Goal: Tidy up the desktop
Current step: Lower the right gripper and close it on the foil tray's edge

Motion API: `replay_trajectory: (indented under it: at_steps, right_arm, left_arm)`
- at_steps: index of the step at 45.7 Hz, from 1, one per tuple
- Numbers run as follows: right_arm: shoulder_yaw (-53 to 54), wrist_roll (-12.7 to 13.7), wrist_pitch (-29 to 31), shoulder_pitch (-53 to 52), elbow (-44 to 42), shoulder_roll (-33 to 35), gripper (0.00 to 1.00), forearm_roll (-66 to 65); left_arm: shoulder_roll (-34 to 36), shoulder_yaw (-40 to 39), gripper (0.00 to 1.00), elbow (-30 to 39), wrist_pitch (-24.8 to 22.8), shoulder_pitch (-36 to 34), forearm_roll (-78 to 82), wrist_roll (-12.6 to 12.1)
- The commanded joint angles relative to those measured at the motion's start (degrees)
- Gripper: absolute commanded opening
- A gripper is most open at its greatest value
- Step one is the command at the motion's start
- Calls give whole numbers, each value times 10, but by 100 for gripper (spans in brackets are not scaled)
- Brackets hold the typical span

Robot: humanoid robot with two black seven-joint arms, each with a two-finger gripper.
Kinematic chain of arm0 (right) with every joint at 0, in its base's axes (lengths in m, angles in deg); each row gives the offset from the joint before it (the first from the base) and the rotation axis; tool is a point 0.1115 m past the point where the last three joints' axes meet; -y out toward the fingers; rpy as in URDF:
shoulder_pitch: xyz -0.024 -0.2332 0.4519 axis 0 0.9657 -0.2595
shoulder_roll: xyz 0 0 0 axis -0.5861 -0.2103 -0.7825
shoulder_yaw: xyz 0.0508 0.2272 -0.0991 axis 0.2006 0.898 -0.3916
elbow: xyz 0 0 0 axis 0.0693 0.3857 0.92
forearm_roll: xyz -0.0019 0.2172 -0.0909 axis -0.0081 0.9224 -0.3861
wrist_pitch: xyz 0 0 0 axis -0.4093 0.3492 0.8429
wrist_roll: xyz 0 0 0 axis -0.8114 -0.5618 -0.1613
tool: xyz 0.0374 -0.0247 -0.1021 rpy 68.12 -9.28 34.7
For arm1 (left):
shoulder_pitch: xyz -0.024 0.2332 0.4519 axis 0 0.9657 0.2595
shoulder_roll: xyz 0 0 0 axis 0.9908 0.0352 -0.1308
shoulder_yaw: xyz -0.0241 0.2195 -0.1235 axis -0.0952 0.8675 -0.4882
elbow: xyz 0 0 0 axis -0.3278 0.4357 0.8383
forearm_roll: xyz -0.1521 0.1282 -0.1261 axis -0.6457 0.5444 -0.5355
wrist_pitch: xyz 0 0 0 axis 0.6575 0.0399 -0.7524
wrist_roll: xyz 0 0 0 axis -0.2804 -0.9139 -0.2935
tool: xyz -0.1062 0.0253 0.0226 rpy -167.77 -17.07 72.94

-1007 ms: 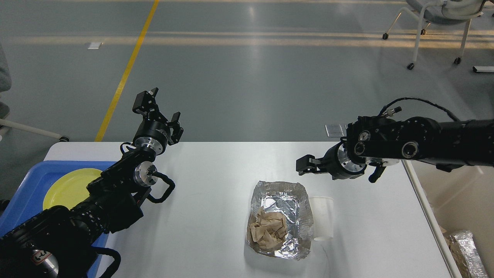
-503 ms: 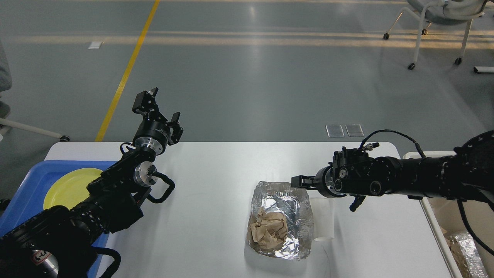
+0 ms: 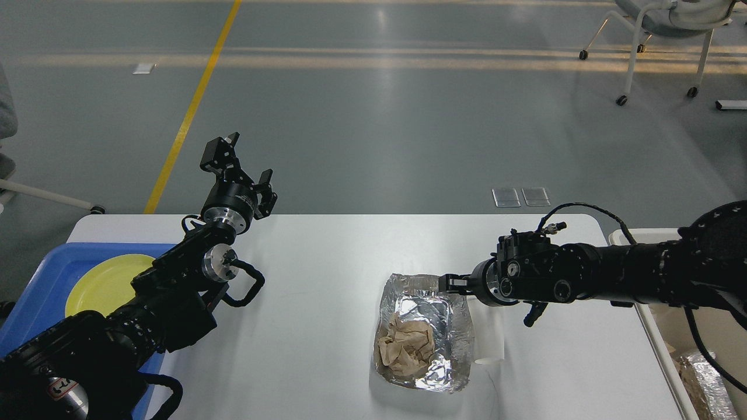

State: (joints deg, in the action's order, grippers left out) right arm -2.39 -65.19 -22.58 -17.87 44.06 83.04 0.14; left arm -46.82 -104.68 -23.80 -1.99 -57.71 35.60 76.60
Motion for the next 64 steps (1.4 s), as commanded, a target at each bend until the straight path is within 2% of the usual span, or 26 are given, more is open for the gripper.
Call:
replay_trajectory:
  at_steps: [1,7,14,24,34,42,54,64]
  right_arm:
    - [-1,0,-1,4,-12,-4,41,0]
    - [-1,0,-1,16,-28,-14,28,0]
    - [-1,0,-1,23,-34,-16,0,0]
    - [0,0,-1,23,-36,-16,0,1]
    - [5,-1,25,10,-28,-16,0,8]
    - [26,-1,103,-32,-26,-12,0,12]
    - [110,0,264,-90,-26,27,0,37]
    - [112,0,337,-137,-26,56,0,63]
  left_arm:
    - [0,0,100,0,0,0,0,0]
    - [0,0,100,0,0,0,-1,0]
    - [0,0,100,0,0,0,0,0]
    - [0,0,100,0,0,0,0,0]
    - [0,0,100,0,0,0,0,0]
    - [0,0,100,0,0,0,0,0]
    - [0,0,100,0,0,0,0,0]
    - [0,0,100,0,0,0,0,0]
